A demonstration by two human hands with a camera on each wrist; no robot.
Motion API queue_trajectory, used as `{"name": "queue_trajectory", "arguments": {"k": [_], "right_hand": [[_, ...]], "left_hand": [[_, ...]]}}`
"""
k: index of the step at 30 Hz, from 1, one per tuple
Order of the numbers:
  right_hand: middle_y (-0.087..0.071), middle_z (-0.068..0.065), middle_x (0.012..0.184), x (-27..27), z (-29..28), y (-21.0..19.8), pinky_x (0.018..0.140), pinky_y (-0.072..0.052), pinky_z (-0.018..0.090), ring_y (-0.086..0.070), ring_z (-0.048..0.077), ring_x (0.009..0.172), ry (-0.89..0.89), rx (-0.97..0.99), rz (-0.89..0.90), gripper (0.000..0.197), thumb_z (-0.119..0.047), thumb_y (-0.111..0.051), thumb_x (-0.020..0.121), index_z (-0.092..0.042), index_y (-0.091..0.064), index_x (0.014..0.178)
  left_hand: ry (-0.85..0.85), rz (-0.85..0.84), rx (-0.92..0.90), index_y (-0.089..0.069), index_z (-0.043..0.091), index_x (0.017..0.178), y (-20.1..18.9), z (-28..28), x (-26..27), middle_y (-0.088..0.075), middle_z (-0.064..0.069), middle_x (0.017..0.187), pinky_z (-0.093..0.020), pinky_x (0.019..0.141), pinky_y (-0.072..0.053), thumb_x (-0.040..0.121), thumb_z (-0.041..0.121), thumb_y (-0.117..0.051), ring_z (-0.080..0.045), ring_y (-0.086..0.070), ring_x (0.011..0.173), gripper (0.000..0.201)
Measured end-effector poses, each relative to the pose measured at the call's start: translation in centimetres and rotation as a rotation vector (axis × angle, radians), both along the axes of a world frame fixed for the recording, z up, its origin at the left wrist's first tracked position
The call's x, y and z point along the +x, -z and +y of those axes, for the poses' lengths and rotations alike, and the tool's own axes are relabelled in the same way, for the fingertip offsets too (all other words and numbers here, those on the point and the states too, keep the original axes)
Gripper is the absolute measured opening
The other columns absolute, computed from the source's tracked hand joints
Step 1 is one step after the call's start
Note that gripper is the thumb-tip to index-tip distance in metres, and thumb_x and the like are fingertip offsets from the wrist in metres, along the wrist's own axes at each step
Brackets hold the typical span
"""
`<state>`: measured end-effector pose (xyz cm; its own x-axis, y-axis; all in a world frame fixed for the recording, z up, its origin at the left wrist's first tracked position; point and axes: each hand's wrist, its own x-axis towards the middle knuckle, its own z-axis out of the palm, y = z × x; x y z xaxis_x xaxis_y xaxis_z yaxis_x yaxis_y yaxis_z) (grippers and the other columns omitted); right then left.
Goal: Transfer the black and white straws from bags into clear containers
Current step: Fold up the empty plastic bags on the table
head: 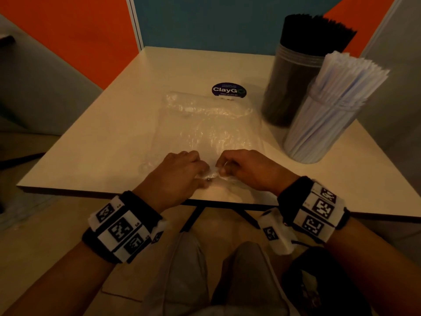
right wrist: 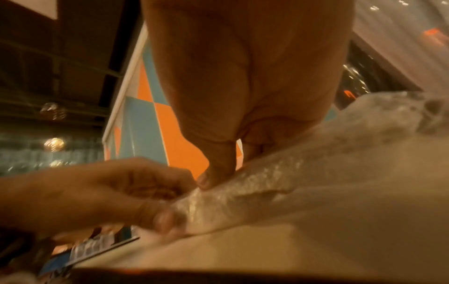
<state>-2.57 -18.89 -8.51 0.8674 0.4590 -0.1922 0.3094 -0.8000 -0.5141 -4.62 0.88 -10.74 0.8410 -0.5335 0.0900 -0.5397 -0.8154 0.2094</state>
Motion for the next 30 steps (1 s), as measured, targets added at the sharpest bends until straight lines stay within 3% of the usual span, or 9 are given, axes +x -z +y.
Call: {"name": "queue_trajectory", "arguments": {"k": [3, 7, 11, 13, 16, 19, 22, 24, 30], "right_hand": [[-0.047, 0.002, 0.121, -1.0, 0.0, 0.3, 0.093, -0.042, 0.029, -0.048, 0.019, 0.109, 0.010, -0.029, -0.202, 0.030, -0.033, -0.058, 0.092, -0.023, -0.058, 0.120], [-0.049, -0.005, 0.121, -2.5, 0.1, -0.1, 0.094, -0.028, 0.032, -0.041, 0.016, 0.114, -0.032, -0.131, -0.291, 0.048, -0.046, -0.063, 0.083, -0.030, -0.046, 0.126], [-0.054, -0.003, 0.118, -2.3, 0.2, 0.6, 0.093, -0.031, 0.034, -0.047, 0.018, 0.114, -0.037, -0.173, -0.300, 0.038, -0.027, -0.061, 0.088, -0.028, -0.048, 0.124], [-0.058, -0.001, 0.112, -1.7, 0.3, 0.6, 0.092, -0.037, 0.035, -0.052, 0.020, 0.108, -0.039, -0.154, -0.281, 0.031, -0.020, -0.056, 0.091, -0.027, -0.054, 0.120], [-0.064, 0.002, 0.106, -0.8, 0.4, 0.2, 0.090, -0.045, 0.038, -0.058, 0.022, 0.101, -0.051, -0.155, -0.181, 0.025, -0.017, -0.052, 0.093, -0.023, -0.061, 0.115], [-0.064, 0.004, 0.113, -0.2, 0.4, -0.6, 0.089, -0.046, 0.033, -0.057, 0.021, 0.103, -0.056, -0.125, -0.080, 0.025, -0.022, -0.052, 0.095, -0.018, -0.061, 0.117], [-0.062, 0.006, 0.105, -0.2, 0.5, -1.0, 0.080, -0.046, 0.031, -0.058, 0.020, 0.091, -0.001, -0.050, 0.027, 0.025, -0.028, -0.057, 0.093, -0.021, -0.051, 0.116], [-0.061, 0.007, 0.102, -0.8, 0.5, -0.8, 0.078, -0.048, 0.035, -0.058, 0.021, 0.088, -0.005, -0.004, 0.004, 0.026, -0.030, -0.059, 0.091, -0.023, -0.046, 0.113], [-0.037, -0.004, 0.125, -2.5, 0.1, -0.3, 0.094, -0.026, 0.030, -0.032, 0.017, 0.116, -0.125, -0.313, -0.358, 0.058, -0.048, -0.067, 0.079, -0.031, -0.046, 0.130]], "left_hand": [[-0.038, 0.050, -0.160, -0.057, 0.015, 0.114, -0.5, -0.2, 0.0, -0.065, -0.002, 0.101, -0.035, 0.077, -0.045, 0.093, 0.031, -0.055, -0.021, -0.060, 0.092, 0.026], [-0.140, 0.124, -0.153, -0.050, 0.018, 0.104, -1.0, -0.4, 0.7, -0.067, -0.002, 0.093, -0.037, 0.069, -0.048, 0.094, 0.023, -0.052, -0.021, -0.060, 0.080, 0.011], [-0.168, 0.256, -0.190, -0.044, 0.022, 0.105, -0.8, -0.5, 0.8, -0.064, -0.003, 0.094, -0.038, 0.070, -0.050, 0.095, 0.016, -0.048, -0.019, -0.060, 0.079, 0.013], [-0.119, 0.147, -0.155, -0.044, 0.021, 0.113, -0.4, -0.7, 0.3, -0.061, -0.005, 0.102, -0.044, 0.076, -0.049, 0.095, 0.012, -0.046, -0.022, -0.058, 0.086, 0.020], [-0.034, -0.111, -0.150, -0.057, 0.018, 0.109, 0.0, -0.7, -0.4, -0.053, -0.002, 0.105, -0.036, 0.080, -0.040, 0.095, 0.035, -0.044, -0.020, -0.051, 0.095, 0.026], [-0.012, -0.107, -0.058, -0.058, 0.023, 0.109, 0.0, -0.4, -1.0, -0.051, 0.005, 0.104, -0.030, 0.083, -0.025, 0.083, 0.061, -0.046, -0.012, -0.044, 0.096, 0.048], [-0.043, -0.068, -0.023, -0.059, 0.020, 0.110, -0.1, -0.4, -0.6, -0.055, 0.003, 0.102, -0.028, 0.080, -0.026, 0.088, 0.040, -0.060, -0.017, -0.052, 0.096, 0.030], [-0.051, -0.016, -0.107, -0.061, 0.016, 0.105, -0.4, -0.5, -0.4, -0.061, 0.000, 0.096, -0.031, 0.076, -0.037, 0.089, 0.028, -0.061, -0.020, -0.059, 0.089, 0.020], [-0.176, 0.152, -0.196, -0.049, 0.023, 0.099, -1.0, -0.4, 0.4, -0.068, 0.002, 0.092, -0.042, 0.075, -0.052, 0.091, 0.007, -0.052, -0.019, -0.062, 0.082, 0.019]]}}
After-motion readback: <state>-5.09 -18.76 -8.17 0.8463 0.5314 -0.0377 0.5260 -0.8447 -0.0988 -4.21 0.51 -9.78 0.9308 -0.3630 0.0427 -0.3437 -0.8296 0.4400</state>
